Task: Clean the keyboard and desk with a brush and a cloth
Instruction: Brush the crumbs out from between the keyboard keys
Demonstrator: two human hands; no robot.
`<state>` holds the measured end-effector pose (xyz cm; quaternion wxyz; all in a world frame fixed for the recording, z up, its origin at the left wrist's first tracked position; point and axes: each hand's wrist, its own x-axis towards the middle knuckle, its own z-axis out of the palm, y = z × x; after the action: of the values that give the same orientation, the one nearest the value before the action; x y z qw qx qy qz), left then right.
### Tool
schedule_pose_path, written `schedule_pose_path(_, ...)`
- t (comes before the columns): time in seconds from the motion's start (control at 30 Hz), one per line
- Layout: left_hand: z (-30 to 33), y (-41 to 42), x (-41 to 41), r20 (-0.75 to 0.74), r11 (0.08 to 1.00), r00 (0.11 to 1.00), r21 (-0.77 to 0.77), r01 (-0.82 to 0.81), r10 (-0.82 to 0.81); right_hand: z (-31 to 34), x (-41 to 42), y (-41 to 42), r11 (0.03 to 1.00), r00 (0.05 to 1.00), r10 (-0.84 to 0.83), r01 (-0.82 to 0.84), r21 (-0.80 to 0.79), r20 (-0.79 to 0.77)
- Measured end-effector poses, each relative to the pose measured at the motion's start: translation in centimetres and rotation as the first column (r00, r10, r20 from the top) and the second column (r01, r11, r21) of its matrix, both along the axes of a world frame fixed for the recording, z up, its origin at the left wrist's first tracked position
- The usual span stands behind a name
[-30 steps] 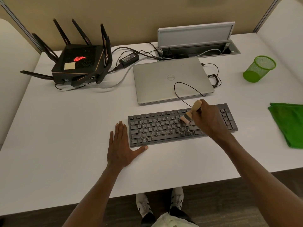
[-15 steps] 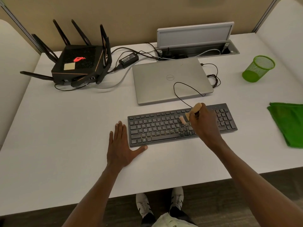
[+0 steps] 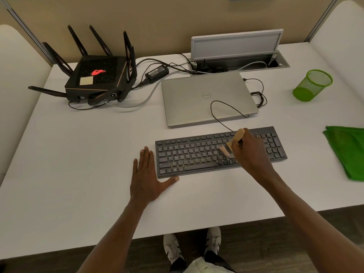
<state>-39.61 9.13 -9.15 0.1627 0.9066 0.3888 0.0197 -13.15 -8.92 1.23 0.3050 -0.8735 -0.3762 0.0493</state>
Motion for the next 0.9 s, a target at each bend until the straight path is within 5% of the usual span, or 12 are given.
schedule_pose_path(0.27, 0.1, 0.0, 0.0, 0.014, 1.0, 1.0, -0.009, -0.003, 0.003, 0.4, 0.8, 0.4, 0.923, 0.92, 0.381, -0.373, -0.094, 0.088)
schedule_pose_path(0.43, 0.0, 0.0, 0.0, 0.018, 1.0, 1.0, -0.011, 0.0, 0.0, 0.6, 2.6, -0.9, 0.919, 0.916, 0.374, -0.345, -0.191, 0.144)
schedule_pose_path(0.9, 0.0, 0.0, 0.1, 0.007, 1.0, 1.0, -0.002, 0.0, 0.0, 1.3, 2.4, -1.0, 0.916, 0.908, 0.395, -0.377, -0.139, 0.139)
